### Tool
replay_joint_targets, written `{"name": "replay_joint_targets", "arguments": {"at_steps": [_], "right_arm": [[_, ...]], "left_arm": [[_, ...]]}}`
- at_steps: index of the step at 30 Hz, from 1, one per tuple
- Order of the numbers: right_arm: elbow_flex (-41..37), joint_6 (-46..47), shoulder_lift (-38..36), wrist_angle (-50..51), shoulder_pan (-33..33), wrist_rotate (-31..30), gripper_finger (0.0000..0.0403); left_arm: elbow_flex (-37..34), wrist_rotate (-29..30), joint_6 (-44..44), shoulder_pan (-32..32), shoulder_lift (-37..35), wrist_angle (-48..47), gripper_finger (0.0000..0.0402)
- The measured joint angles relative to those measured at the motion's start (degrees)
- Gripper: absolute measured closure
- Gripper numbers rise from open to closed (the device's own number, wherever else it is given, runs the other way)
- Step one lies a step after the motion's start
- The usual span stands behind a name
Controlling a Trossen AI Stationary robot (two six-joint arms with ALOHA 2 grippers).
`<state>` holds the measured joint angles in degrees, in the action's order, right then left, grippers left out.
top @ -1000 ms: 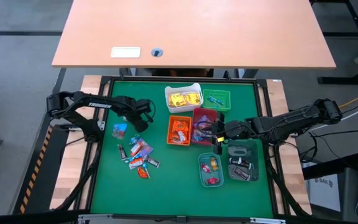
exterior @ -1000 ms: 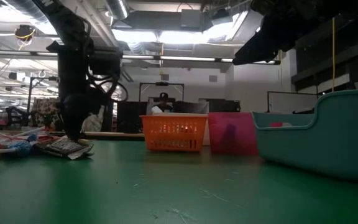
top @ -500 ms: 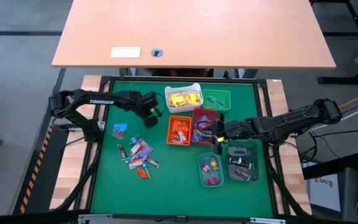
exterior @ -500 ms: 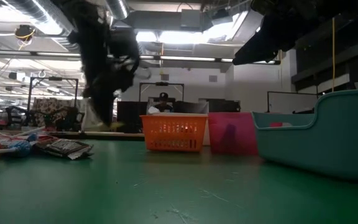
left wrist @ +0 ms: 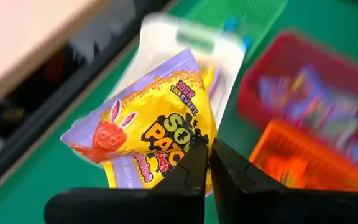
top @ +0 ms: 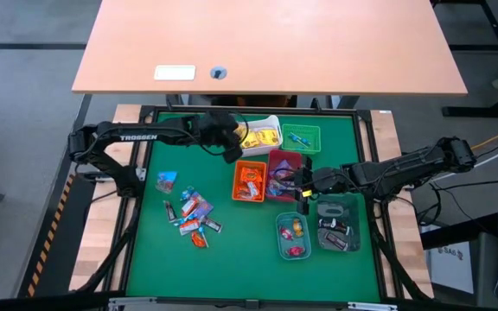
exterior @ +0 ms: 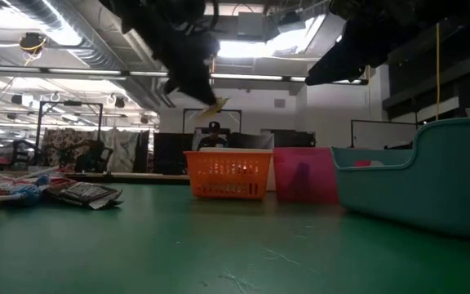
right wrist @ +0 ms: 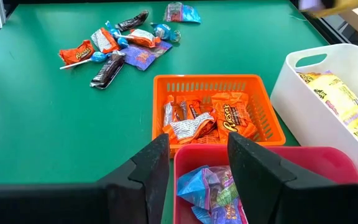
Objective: Sort candy
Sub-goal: Put the yellow bag of candy into the white bin, then put the blue lollipop into the green basket
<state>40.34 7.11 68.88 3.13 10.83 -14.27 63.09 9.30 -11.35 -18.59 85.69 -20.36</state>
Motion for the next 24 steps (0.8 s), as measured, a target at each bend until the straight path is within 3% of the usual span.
{"name": "replay_joint_targets", "arguments": {"at_steps": [10,17,24], "right_arm": [[0.00,0.00,0.00,-0.04,0.02,-0.01,0.0240],[0.00,0.00,0.00,0.01,0.02,0.01,0.0240],[0.00,0.00,0.00,0.01,0.02,0.01,0.0240]], "left_arm": [[0.04,0.26,3.71,0.23,1.70,10.20,0.0397],[0.04,0.52,10.64,0.75,2.05,12.76,0.0330],[0.04,0.08,10.04,1.55,1.95,12.42,0.0269]]}}
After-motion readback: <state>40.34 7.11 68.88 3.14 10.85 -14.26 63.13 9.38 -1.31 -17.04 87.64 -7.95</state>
